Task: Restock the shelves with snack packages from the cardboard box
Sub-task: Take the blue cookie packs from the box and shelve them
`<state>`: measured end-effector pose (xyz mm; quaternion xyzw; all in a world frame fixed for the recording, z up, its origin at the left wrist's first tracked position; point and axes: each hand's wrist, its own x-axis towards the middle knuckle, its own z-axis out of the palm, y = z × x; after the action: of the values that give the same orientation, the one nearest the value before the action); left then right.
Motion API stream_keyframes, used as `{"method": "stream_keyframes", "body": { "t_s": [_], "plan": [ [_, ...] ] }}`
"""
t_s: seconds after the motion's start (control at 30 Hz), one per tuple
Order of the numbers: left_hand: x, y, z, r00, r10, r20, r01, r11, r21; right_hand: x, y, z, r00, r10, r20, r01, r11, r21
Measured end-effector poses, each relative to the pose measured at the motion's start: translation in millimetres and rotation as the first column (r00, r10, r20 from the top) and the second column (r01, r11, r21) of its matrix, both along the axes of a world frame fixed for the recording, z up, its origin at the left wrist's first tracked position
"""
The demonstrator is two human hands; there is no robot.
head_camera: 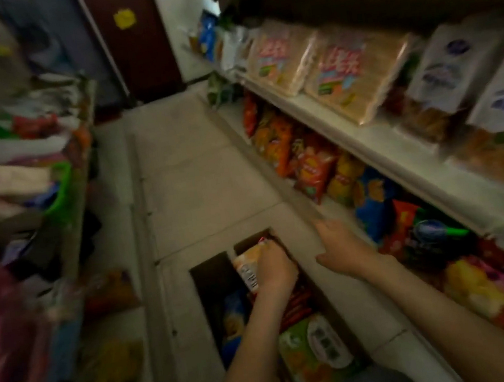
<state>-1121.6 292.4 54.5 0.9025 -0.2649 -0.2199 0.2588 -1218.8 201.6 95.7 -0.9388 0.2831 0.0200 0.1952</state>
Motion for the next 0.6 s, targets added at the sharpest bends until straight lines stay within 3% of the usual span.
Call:
{"method": "stream_keyframes", "body": {
  "t_s": [0.13,0.33,0.47,0.6],
  "plan": [
    [7.8,45.0,-59.9,0.961,0.248,-0.119,-0.222,0.955,0.195,17.6,25.3,-41.0,0.994,0.061,-0.087,-0.04,0.975,0.219],
    [0.9,83.3,-121.9,0.893,0.399,-0.207,-0.275,0.849,0.451,32.0,33.3,-105.8,0.987,0.134,-0.092,-0.096,0.939,0.33],
    [0.8,95.6,-137.5,0.861,0.447,-0.242,-0.285,0.819,0.498,29.3,40.8,-111.0,0.973,0.191,-0.126,-0.143,0.937,0.32],
    [13.9,96.4,-146.4,0.746,0.595,-0.298,-0.42,0.768,0.483,31.1,42.7,-117.9,0.961,0.224,-0.162,-0.16,0.928,0.337]
  ]
}}
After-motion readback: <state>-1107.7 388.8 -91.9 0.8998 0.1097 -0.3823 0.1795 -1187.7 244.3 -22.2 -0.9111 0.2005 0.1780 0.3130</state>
